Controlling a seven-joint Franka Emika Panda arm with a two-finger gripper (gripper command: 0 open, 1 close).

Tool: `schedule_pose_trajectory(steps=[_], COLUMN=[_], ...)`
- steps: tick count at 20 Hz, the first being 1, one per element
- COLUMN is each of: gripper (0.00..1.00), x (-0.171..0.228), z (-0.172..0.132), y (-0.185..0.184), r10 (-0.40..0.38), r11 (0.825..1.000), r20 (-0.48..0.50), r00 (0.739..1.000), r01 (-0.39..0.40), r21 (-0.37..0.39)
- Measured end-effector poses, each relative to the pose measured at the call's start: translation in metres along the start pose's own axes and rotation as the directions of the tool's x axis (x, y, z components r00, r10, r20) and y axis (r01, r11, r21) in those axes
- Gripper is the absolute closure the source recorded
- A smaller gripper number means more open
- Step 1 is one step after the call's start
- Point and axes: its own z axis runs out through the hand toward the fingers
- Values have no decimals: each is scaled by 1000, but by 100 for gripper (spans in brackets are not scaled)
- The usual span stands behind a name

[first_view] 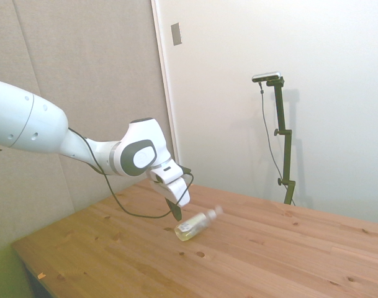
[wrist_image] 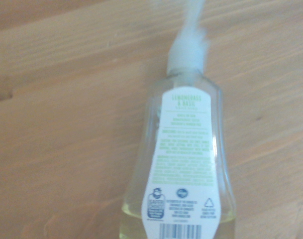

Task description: Knock down the sanitizer

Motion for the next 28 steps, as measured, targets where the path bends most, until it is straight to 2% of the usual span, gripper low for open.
schedule_pose_trajectory(steps=[9,10,22,28], gripper=[100,0,0,0], x=[50,52,55,56], z=[11,12,8,-3], y=[-20,-22,-30,-27], r10=[85,90,103,104], r11=[996,996,994,993], r20=[-29,-30,-32,-36], r00=[996,995,994,994], r01=[-84,-89,-101,-102], r21=[18,22,51,65])
